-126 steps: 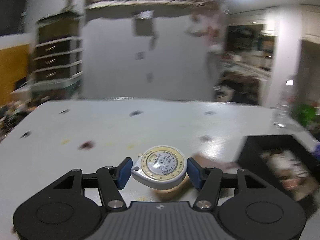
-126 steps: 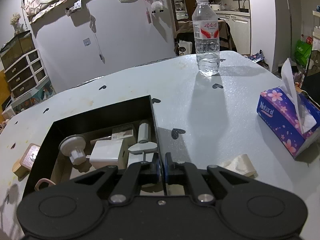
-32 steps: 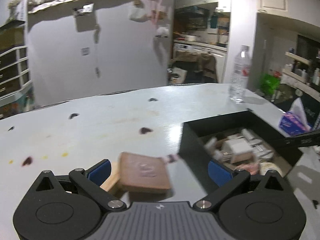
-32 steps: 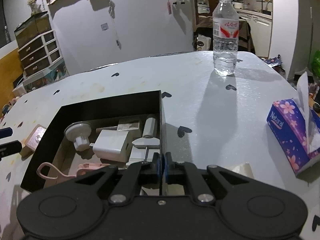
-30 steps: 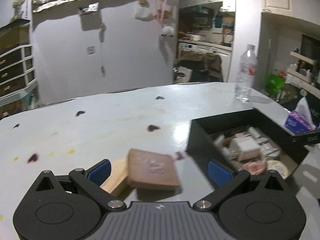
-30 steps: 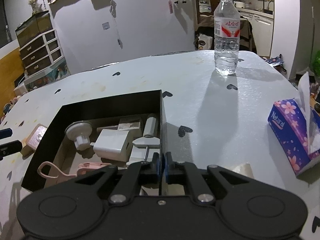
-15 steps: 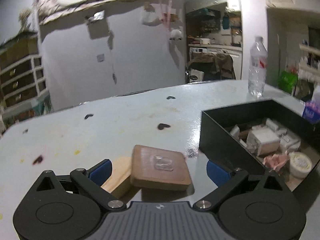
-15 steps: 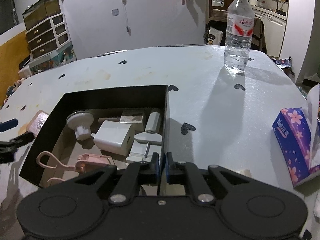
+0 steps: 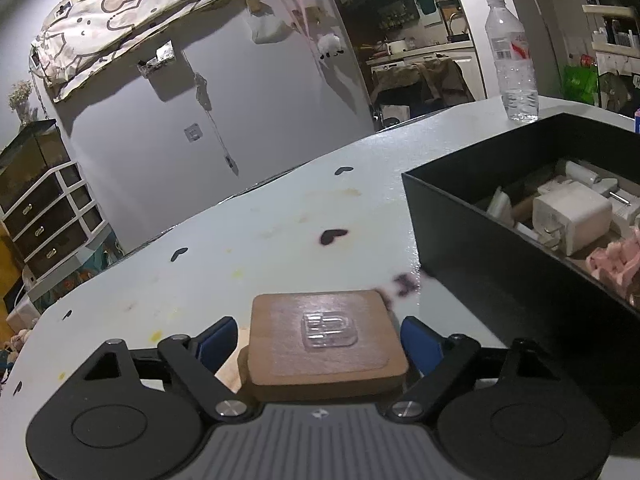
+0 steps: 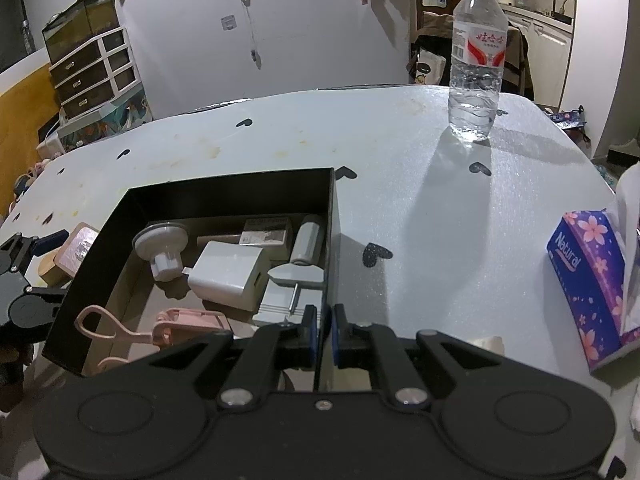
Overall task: Organize rigid objects
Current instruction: 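Return the left tool to the table and grasp the wooden square coaster, then carry the wooden coaster into the black box and release it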
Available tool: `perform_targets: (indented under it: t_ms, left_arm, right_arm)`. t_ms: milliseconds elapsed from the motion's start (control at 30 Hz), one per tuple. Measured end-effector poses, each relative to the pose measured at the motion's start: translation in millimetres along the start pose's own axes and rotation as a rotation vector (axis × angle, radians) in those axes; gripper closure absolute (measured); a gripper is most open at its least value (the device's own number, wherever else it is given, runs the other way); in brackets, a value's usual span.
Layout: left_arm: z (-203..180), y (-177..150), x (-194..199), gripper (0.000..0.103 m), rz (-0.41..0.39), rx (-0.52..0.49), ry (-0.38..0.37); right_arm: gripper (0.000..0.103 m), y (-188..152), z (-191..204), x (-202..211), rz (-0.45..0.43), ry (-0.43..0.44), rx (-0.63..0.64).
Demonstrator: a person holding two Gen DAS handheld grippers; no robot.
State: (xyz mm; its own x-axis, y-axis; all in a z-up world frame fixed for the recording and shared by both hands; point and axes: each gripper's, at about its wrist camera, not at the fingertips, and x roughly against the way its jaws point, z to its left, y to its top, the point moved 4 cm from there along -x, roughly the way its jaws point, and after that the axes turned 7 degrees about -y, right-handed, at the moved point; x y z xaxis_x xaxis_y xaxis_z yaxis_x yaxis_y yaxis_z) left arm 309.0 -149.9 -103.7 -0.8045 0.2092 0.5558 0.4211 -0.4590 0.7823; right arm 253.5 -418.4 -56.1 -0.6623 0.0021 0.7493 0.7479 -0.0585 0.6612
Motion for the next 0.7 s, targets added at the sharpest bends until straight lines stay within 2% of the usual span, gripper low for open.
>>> perform_targets:
  t_ms: [33,67,233,400,533,700]
  left_arm:
    - [1.0,-0.5,0.0,0.018,-0.001,0.002,-0.004]
    - [2.1,-0.8,0.3,0.024,-0.001,0.01,-0.017]
    - [6.7,-2.2,4.3,0.025,0.0,0.045,-0.03]
    - [25.5,-4.0,14.8,0.026,-0.01,0.17,-0.068]
    - [45.0,-7.9,25.1,0.026,-0.032,0.312,-0.124]
    - [55.9,-10.4,39.9,0.026,-0.079,0.394,-0.163]
  right_arm:
    - [0.096,0.0,0.3,0.2,-0.001,-0.001,0.001]
    - [0.096,-0.1,0.5,0.3,-0.002,-0.003,0.001]
    - [0.096,-0.3,0.9,0.4,-0.002,-0.006,0.003]
    - [0.096,1.3,0.1,-0.1,0.011,-0.004,-0.005]
    - [0.096,2.6,2.4,-0.3,0.014,-0.017,0.016]
    - [0.096,2.7,3.2,-0.5,0.012,-0.025,0.016]
